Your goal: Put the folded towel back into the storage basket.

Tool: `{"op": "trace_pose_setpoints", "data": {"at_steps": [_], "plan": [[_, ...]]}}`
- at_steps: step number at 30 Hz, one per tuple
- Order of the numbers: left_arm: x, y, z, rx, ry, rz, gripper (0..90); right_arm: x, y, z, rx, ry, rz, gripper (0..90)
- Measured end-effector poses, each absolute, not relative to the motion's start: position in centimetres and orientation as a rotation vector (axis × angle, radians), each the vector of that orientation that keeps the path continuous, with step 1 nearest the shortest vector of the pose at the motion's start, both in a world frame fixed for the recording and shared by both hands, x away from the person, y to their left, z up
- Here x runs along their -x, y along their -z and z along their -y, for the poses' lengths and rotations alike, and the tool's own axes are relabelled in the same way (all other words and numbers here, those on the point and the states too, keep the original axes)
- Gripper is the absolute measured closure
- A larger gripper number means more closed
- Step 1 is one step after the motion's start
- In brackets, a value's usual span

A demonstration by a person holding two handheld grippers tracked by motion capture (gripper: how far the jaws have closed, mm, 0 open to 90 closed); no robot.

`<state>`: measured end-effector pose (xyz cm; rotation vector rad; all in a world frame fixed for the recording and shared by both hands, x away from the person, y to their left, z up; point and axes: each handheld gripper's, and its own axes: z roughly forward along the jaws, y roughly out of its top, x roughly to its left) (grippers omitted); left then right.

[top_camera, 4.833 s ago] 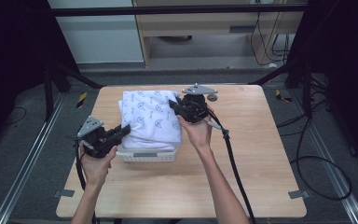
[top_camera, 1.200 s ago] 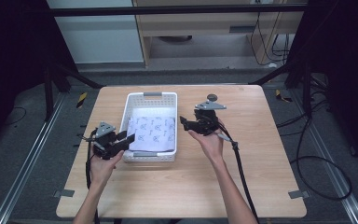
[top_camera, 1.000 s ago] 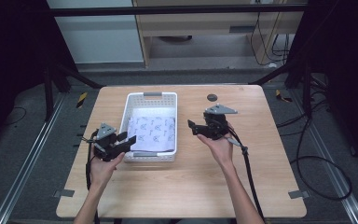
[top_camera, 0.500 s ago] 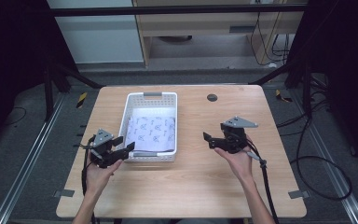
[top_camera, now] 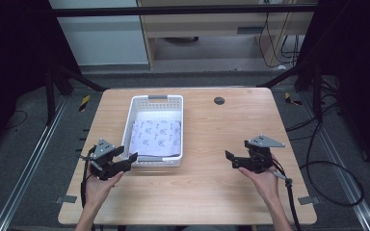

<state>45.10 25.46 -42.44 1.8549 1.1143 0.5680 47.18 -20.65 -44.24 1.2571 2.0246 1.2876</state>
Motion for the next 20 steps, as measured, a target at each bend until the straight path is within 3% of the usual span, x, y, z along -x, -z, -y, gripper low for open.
{"op": "trace_pose_setpoints", "data": {"at_steps": [20], "plan": [[-42.0,44.0,-27.4,-1.858,-0.583,-1.119,30.3,-46.1,47.2,24.4,-1.281,-1.218,-1.967,11.0]]}}
